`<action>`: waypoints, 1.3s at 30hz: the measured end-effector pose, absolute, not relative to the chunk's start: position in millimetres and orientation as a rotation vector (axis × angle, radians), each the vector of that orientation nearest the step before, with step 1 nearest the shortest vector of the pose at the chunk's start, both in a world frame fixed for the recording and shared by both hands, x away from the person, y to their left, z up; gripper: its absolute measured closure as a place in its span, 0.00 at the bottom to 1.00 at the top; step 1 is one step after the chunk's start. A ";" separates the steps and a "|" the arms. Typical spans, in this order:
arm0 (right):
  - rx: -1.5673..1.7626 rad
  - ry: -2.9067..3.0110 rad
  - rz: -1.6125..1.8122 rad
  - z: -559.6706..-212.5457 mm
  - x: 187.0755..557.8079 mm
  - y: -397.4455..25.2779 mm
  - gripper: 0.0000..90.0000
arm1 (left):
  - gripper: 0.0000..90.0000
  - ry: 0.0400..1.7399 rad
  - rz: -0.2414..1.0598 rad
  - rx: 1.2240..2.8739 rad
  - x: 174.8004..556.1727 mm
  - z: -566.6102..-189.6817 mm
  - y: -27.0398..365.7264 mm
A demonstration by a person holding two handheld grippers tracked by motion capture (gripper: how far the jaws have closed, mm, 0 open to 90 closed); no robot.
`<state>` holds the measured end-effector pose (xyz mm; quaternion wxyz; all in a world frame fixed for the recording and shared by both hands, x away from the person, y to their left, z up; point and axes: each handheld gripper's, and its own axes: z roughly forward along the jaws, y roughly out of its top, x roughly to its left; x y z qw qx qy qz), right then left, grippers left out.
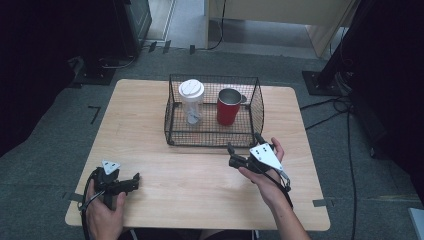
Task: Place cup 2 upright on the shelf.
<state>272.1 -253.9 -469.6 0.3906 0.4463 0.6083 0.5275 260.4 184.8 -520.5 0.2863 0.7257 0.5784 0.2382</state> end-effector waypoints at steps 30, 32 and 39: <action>1.460 1.523 1.119 -520.8 215.9 -378.5 0.02 | 0.00 1.547 0.637 1.939 260.4 -520.5 184.7; 1.470 1.530 1.080 -520.9 214.5 -384.1 0.02 | 0.00 1.547 0.637 1.938 260.3 -520.5 184.7; 1.514 1.550 0.974 -521.5 209.6 -397.7 0.04 | 0.00 1.548 0.637 1.938 260.3 -520.5 184.7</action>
